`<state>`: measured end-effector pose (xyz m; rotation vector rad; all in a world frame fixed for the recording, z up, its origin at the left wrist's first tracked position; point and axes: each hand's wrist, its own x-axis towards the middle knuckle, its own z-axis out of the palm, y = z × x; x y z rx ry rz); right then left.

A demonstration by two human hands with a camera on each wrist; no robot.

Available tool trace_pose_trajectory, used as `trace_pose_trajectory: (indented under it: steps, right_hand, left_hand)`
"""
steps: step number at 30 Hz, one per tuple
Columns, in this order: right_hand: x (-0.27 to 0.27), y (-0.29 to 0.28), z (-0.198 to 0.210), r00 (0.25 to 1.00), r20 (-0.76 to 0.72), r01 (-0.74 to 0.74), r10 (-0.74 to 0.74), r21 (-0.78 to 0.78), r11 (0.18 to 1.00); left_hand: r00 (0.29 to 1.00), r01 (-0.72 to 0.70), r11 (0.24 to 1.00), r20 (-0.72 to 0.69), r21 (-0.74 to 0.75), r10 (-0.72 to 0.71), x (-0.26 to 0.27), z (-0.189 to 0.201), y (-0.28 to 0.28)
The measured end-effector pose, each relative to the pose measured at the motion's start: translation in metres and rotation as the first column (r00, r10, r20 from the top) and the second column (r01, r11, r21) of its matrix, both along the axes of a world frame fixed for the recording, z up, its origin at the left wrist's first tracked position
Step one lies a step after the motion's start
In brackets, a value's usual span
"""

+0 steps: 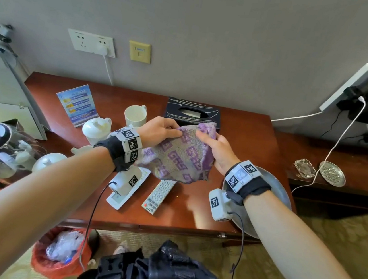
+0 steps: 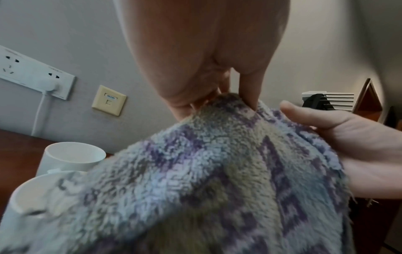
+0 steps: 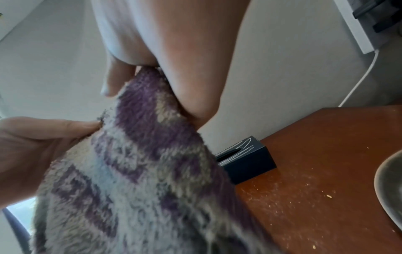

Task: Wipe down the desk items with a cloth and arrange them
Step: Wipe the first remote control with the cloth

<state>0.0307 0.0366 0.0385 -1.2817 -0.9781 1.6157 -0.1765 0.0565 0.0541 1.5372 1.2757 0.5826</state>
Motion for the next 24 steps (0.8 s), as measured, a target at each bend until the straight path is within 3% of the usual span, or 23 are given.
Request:
trace_pose_trajectory:
  steps: [5, 14, 18, 24]
  right_hand:
    - [0.001, -0.009, -0.005, 0.995, 0.016, -0.093, 0.095, -0.084, 0.992]
    - [0.002, -0.011, -0.016, 0.995, -0.082, 0.047, -0.055, -0.094, 0.994]
    - [0.01, -0.015, -0.034, 0.981, 0.029, 0.195, -0.193, -0.121, 0.973]
    - [0.023, -0.029, -0.057, 0.935, 0.161, 0.334, -0.315, -0.109, 0.936]
  left_hand:
    - [1.0, -0.004, 0.999, 0.017, 0.048, 0.004, 0.002, -0.003, -0.002]
    - [0.977, -0.065, 0.996, -0.201, 0.068, 0.077, -0.007, -0.025, -0.012]
    - [0.981, -0.07, 0.994, -0.185, -0.081, 0.054, -0.011, -0.063, -0.023]
    - [0.907, 0.038, 0.977, -0.403, -0.211, -0.123, -0.004, -0.105, -0.041]
